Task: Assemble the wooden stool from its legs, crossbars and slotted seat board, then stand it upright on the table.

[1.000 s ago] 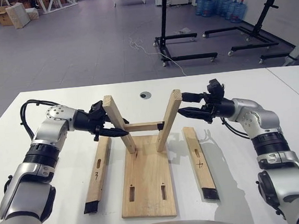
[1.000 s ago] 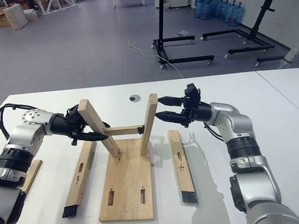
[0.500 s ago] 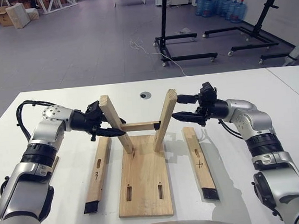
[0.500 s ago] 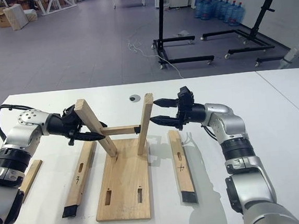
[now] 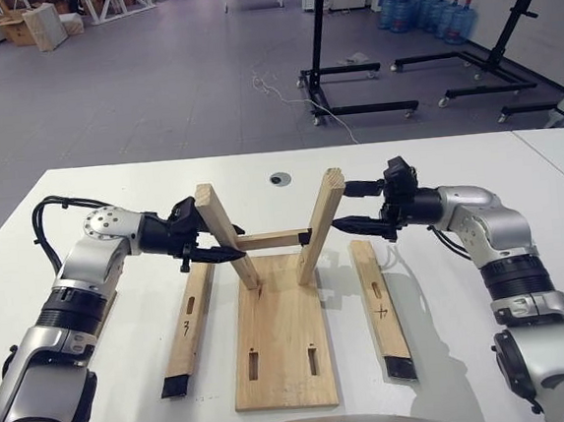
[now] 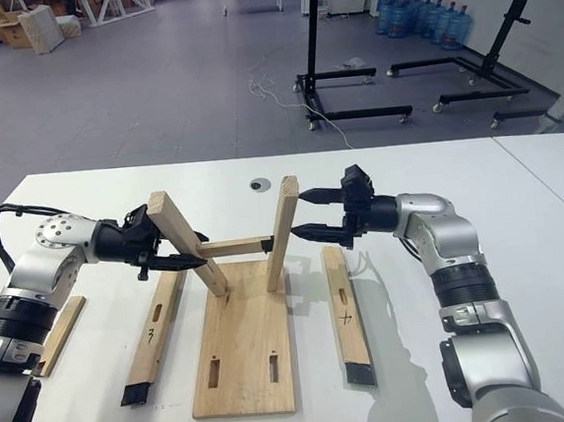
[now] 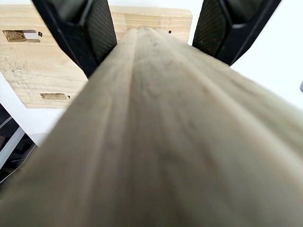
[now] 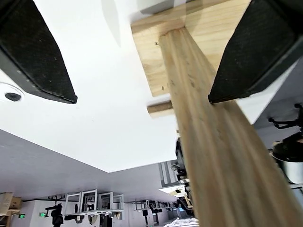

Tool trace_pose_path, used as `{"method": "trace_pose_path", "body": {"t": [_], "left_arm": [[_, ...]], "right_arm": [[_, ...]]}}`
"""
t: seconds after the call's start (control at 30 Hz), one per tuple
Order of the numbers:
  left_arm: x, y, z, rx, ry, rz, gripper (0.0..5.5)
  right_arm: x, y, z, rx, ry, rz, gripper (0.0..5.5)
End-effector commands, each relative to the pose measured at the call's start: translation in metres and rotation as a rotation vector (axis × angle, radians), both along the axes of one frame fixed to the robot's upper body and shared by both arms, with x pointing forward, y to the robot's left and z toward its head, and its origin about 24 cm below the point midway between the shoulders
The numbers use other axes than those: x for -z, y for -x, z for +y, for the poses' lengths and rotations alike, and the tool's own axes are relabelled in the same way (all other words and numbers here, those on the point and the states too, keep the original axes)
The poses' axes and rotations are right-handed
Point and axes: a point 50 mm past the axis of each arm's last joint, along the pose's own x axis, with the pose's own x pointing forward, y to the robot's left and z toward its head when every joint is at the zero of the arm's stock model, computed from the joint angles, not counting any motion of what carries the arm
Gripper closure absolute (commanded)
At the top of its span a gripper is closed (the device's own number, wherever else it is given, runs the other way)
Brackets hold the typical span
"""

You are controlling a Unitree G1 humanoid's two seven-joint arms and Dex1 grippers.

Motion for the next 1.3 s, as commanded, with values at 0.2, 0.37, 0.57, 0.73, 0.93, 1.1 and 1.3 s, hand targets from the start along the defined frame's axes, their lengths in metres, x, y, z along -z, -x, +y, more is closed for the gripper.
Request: {"method": "trace_pose_path", "body": {"t": [0.2,0.37,0.57,0.73,0.93,1.1,1.3], "left_arm": [[0.041,0.019,0.001,0.005,-0.204,0.095,3.47],[0.021,0.007,0.004,-0.078,-0.116,0.079,2.55],[-0.006,0.0,0.011,-0.134,-0.054,-0.004,1.93],[-0.004,0.013,0.035,-0.172,-0.124,-0.018,1.93],[-0.011,0.049,0.069,-0.359,-0.103,-0.065,1.93],[-0.008,0.071,0.119,-0.906,-0.194,-0.168,1.93],[0.031,0.135,0.156,-1.322,-0.236,-0.08,1.93]], "right_arm": [[-0.023,-0.004,-0.042,0.165,0.003,-0.071,0.37],[-0.024,-0.006,-0.038,0.173,-0.014,-0.088,0.37],[-0.018,-0.001,-0.032,0.155,-0.028,-0.075,0.37],[-0.02,0.002,-0.036,0.172,-0.028,-0.089,0.37],[-0.02,0.01,-0.041,0.233,-0.075,-0.1,0.37],[-0.016,0.025,-0.046,0.326,-0.09,-0.111,0.37],[-0.009,0.029,-0.055,0.829,-0.281,-0.209,0.37]]}}
